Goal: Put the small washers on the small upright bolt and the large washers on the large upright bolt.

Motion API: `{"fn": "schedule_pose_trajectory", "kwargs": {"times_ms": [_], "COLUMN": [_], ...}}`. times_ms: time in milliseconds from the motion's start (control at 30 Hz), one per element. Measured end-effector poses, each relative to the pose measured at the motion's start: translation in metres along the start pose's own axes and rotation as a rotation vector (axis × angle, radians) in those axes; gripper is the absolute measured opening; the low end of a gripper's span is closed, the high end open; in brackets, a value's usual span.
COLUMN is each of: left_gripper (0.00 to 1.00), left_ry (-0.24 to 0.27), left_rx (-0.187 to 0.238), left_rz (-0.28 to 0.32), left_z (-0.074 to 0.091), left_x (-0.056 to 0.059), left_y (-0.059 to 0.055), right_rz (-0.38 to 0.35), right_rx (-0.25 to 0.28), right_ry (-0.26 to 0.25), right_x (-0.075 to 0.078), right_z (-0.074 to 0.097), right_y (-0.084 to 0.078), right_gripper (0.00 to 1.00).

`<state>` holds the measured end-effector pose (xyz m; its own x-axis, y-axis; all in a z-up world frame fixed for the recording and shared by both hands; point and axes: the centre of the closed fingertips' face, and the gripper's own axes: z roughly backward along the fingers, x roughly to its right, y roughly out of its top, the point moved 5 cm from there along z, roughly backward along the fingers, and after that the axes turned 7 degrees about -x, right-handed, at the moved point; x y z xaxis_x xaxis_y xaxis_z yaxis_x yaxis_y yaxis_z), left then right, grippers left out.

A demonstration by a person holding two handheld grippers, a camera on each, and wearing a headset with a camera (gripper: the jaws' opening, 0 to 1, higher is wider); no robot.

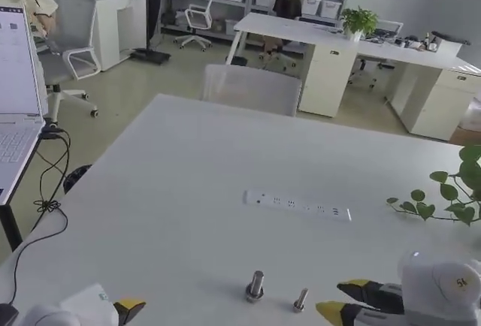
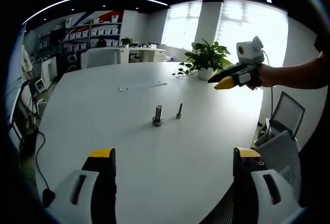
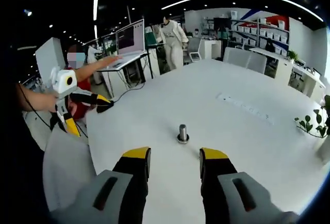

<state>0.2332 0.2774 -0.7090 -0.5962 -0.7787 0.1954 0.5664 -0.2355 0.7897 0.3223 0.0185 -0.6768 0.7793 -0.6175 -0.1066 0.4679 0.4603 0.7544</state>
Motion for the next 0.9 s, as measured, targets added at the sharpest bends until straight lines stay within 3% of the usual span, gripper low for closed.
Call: {"fn": "schedule_pose_trajectory", "kwargs": {"times_ms": [100, 433, 667, 900], "left_gripper": [0.95, 0.96, 0.98, 0.99], "left_ry": [0.002, 0.017, 0.014, 0.017], "left_rx": [0.004, 0.022, 0.037, 0.021], "left_rz": [0.002, 0.0, 0.003, -0.001], "left_z": [0.001, 0.005, 0.007, 0.009], "left_x": [0.0, 0.002, 0.005, 0.008], "left_y": [0.001, 0.002, 0.0, -0.005], "right_rz": [-0.016, -0.043, -0.042, -0.015], "right_rx": [0.048, 0.125, 0.134, 0.119], "right_ry": [-0.006, -0.009, -0.031, -0.045], "right_x": [-0.007, -0.022, -0.028, -0.035], "right_z": [0.007, 0.025, 0.032, 0.034], "right_y": [-0.005, -0.024, -0.038, -0.05], "right_gripper": [0.48, 0.66, 0.8, 0.9]}}
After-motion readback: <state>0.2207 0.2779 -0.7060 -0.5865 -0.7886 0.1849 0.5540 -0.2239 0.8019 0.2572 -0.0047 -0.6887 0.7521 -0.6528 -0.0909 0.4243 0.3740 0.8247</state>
